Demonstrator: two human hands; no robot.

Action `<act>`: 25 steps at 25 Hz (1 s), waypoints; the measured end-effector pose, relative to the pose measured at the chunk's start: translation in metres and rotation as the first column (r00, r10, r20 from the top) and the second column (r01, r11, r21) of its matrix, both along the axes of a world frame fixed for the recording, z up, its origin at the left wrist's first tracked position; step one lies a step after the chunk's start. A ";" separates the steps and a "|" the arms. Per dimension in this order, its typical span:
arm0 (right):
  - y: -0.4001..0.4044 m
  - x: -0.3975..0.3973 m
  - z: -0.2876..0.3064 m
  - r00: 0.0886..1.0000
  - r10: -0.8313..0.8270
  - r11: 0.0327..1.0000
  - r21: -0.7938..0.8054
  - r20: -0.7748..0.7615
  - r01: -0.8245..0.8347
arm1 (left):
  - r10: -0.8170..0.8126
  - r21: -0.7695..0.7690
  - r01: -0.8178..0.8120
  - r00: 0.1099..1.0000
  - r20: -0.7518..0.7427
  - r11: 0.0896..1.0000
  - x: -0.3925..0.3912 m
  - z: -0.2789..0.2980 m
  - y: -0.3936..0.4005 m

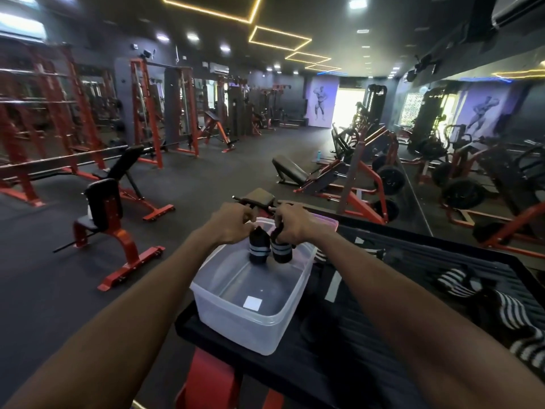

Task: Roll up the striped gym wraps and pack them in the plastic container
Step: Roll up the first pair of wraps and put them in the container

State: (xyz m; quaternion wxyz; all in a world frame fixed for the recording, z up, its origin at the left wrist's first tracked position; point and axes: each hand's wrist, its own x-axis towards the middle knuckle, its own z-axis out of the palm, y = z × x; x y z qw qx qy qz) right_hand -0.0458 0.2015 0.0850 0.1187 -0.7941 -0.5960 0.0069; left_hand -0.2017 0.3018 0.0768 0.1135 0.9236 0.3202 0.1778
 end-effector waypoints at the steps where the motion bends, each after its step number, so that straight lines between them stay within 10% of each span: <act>1: 0.004 0.001 -0.005 0.999 -0.013 1.000 -0.028 0.030 0.014 | 0.001 0.041 0.000 0.999 -0.033 0.999 -0.001 -0.003 0.001; 25: -0.003 0.002 -0.032 0.997 -0.077 0.997 -0.027 -0.028 0.076 | 0.031 0.280 0.059 0.951 -0.308 0.958 0.022 -0.022 -0.009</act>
